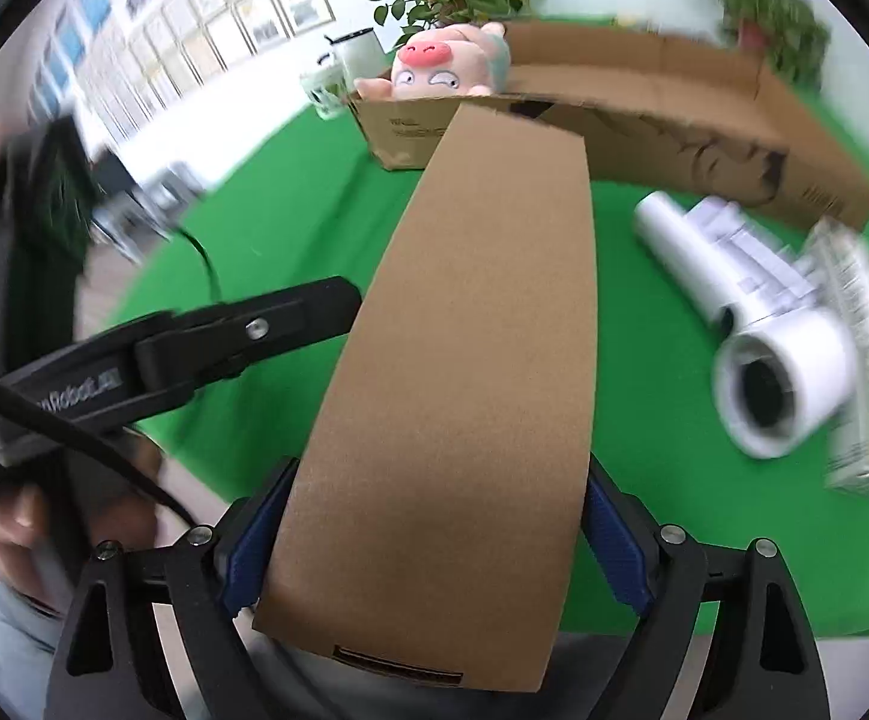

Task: Organize objects
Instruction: 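Grasp the long brown cardboard tray at its end with the left gripper, then lift the cardboard tray with the left gripper and carry it toward the box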

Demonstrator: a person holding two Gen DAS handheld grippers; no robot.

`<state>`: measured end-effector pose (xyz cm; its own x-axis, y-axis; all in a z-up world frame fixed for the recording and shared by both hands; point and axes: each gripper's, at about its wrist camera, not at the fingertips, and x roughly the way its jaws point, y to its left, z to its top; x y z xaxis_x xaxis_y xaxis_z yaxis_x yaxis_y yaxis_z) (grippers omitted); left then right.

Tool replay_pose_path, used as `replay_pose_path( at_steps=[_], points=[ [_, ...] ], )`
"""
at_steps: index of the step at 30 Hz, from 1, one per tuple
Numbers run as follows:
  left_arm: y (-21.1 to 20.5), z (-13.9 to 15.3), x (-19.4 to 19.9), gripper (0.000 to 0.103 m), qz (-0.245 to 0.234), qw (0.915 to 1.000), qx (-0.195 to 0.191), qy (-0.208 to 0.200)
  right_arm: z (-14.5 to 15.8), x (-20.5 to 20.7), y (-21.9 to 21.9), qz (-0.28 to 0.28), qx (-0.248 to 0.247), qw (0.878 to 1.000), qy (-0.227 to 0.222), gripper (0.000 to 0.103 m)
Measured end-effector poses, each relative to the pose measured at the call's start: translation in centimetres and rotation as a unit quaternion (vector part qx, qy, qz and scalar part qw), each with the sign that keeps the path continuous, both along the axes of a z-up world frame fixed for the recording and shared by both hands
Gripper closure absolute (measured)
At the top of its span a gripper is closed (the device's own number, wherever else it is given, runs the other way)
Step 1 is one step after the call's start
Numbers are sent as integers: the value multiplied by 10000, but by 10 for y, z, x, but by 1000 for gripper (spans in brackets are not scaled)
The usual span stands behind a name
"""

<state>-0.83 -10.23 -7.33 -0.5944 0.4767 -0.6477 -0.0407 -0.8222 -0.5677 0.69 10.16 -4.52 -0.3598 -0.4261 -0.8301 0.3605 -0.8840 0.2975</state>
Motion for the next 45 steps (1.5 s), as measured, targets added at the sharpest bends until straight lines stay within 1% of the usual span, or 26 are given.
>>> replay_pose_path(
  at_steps=[2,5,6,7,8,9,13,16,18,20,21,23,24,25,26,30,32,34,36,38,40,42,43,45],
  points=[
    [-3,1,1,14,-71,9996,265,-30,-3,-8,4,77,-575,9978,-331,17],
    [1,8,-1,15,-279,9975,646,-74,-9,-10,8,179,-1112,9917,-618,18],
    [3,9,-1,19,-349,9968,718,-73,-11,-11,9,223,-1282,9889,-711,18],
    [7,11,-2,30,-434,9961,767,-79,-13,-11,10,254,-1391,9869,-776,18],
    [13,12,-3,36,-517,9957,758,-95,-14,-12,12,294,-1502,9845,-858,18],
    [17,14,-3,39,-479,9968,627,-101,-16,-13,13,314,-1567,9831,-892,17],
    [31,20,-6,39,-471,9974,523,-157,-17,-16,25,282,-1743,9794,-982,15],
    [43,28,-6,40,-497,9981,343,-143,-10,-12,32,259,-1552,9846,-768,12],
    [54,36,-5,45,-546,9984,150,-21,-3,-10,41,145,-1422,9879,-601,9],
    [65,43,-6,45,-570,9983,-34,63,5,-8,52,9,-1188,9921,-410,8],
    [69,40,-5,45,-612,9981,-65,90,8,-7,57,-51,-1090,9934,-343,8],
    [80,42,-8,45,-768,9970,-22,137,14,-6,71,-234,-913,9953,-222,8],
    [86,42,-9,44,-831,9964,-45,141,18,-5,78,-322,-846,9957,-170,8],
    [93,43,-10,44,-839,9962,-132,184,23,-3,84,-402,-773,9962,-98,8],
    [100,44,-11,44,-922,9953,-139,248,28,0,89,-459,-695,9965,2,8],
    [127,49,-20,44,-1395,9895,117,373,49,12,106,-544,-262,9968,523,8],
    [144,49,-27,44,-1648,9855,165,377,59,21,108,-513,-38,9955,792,8],
    [154,51,-28,44,-1813,9824,164,417,63,26,114,-541,63,9939,963,8],
    [155,56,-25,44,-1757,9827,-116,574,65,30,122,-599,27,9934,976,8],
    [148,60,-18,44,-1538,9839,-526,746,60,24,123,-646,74,9941,869,8],
    [139,60,-11,42,-1327,9844,-854,772,55,23,125,-650,132,9946,792,14],
    [124,54,-3,42,-1052,9860,-1134,621,47,20,121,-609,163,9955,707,25],
    [118,49,-1,42,-948,9874,-1169,489,44,17,119,-587,231,9958,669,27],
    [106,41,2,42,-826,9904,-1079,252,31,11,111,-577,434,9956,592,42]
  ],
)
